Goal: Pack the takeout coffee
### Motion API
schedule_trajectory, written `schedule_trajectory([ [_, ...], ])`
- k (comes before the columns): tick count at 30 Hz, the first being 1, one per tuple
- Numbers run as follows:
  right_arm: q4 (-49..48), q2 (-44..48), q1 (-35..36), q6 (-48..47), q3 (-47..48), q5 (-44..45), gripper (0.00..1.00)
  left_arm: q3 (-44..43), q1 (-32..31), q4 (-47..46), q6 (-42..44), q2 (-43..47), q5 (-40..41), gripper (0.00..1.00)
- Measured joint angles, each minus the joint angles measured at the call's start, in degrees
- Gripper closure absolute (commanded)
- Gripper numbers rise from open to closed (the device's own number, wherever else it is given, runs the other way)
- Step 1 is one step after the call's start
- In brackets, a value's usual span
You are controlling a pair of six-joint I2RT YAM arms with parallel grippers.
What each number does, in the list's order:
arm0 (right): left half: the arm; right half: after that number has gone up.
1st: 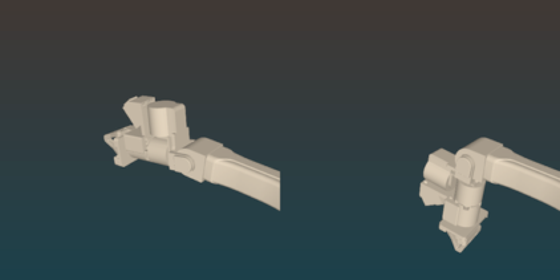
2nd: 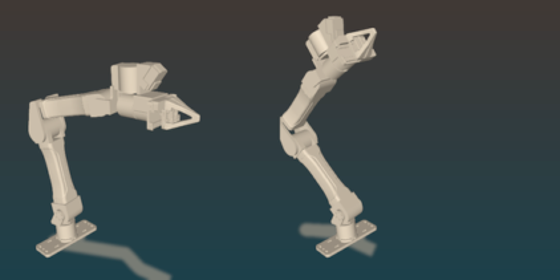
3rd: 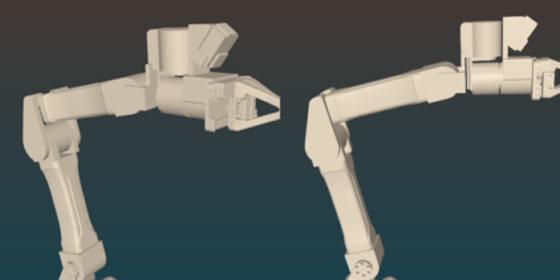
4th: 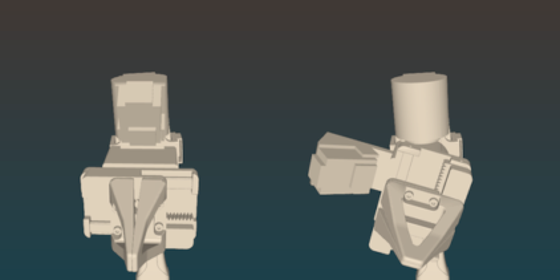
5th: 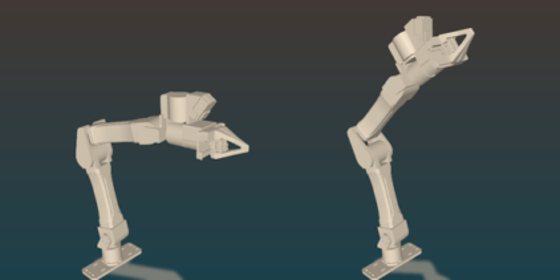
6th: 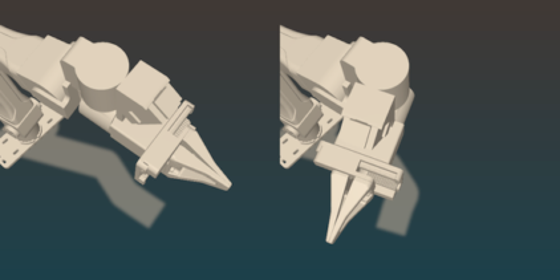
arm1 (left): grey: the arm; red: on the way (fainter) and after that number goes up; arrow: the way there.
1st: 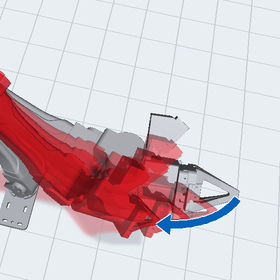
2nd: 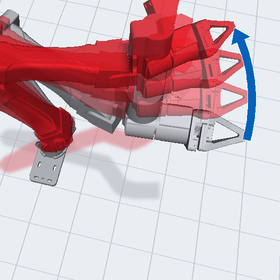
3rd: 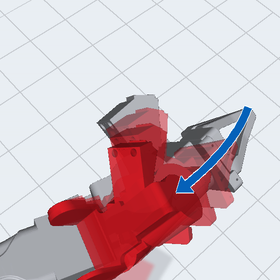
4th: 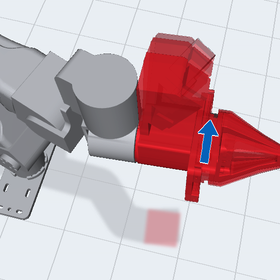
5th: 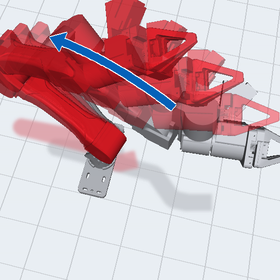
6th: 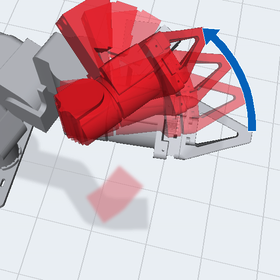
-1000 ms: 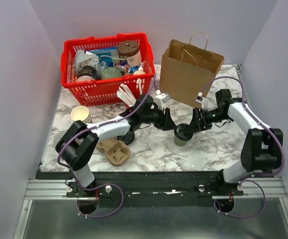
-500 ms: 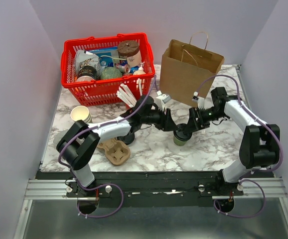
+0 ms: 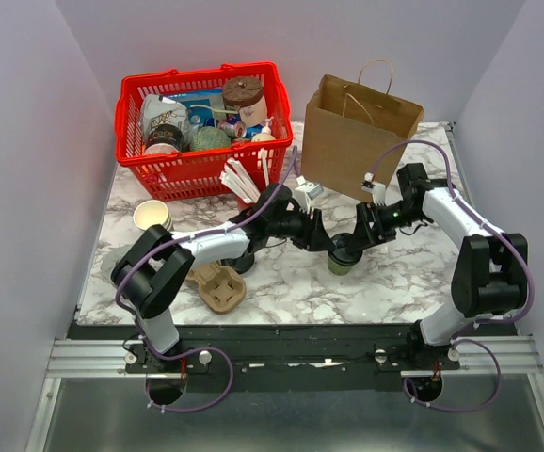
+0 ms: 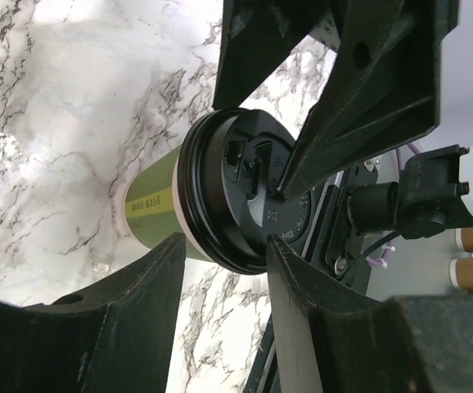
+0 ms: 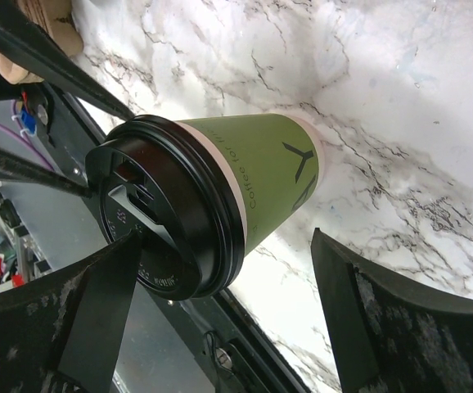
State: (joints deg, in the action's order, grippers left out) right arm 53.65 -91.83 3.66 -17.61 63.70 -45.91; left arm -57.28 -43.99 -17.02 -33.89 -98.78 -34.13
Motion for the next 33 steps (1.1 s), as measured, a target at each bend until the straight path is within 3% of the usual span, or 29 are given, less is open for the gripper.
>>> schedule_trajectory([
  [12,0.00,-0.83,0.00,-1.09,-0.02,-1.95,0.09,0.66,1.03,-4.50,-5.09,-2.29,-1.49,0.51],
  [22,0.00,-1.86,-1.99,-2.91,-0.28,-11.34,0.07,0.94,1.57,-6.78,-7.78,-3.34,-2.73,0.53],
  [33,0.02,-7.65,-5.29,-2.82,-0.79,-15.58,0.17,0.94,1.88,-6.99,-8.41,-3.58,-2.78,0.55],
])
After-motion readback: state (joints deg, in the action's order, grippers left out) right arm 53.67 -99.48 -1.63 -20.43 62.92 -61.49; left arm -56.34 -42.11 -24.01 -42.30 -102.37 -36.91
